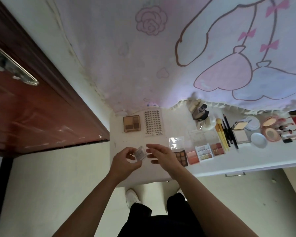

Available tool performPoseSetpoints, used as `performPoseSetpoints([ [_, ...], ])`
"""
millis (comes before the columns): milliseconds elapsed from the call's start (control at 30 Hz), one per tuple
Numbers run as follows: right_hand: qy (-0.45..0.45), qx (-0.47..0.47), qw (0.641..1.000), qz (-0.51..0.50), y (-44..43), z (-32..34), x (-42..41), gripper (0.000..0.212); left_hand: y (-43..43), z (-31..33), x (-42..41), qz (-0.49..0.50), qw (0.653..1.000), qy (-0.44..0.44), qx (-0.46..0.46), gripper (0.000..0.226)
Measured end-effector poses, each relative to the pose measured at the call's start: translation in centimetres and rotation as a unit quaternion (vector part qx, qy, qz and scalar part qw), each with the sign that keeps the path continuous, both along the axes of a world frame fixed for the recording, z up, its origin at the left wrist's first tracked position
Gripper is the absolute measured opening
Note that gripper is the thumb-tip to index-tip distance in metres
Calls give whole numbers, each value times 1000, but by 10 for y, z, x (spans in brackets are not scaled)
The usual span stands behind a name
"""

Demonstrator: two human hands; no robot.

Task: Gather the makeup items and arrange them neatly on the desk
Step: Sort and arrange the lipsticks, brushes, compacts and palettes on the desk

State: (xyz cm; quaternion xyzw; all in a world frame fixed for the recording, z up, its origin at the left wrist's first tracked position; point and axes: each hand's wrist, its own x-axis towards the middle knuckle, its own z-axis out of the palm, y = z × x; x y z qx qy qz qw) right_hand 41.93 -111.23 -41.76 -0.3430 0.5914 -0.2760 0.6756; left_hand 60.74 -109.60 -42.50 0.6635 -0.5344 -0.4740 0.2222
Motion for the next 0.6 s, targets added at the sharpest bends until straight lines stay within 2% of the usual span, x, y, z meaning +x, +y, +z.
performPoseSetpoints([
  [100, -29, -20, 999, -5, -2, 21, -2, 22, -6, 20, -3, -13, 999, 5, -36, 44],
  [300, 14, -75, 997, 4, -1, 47, -10, 24, -15, 47, -11, -28, 997, 47, -61, 48],
  [433, -31, -56, 998, -13, 5, 53, -20, 16, -15, 58, -15, -26, 993, 102, -47, 40],
  [600, -82, -5, 996, -23, 13, 53, -29, 24, -17, 68, -22, -34, 993, 94, -62, 33],
])
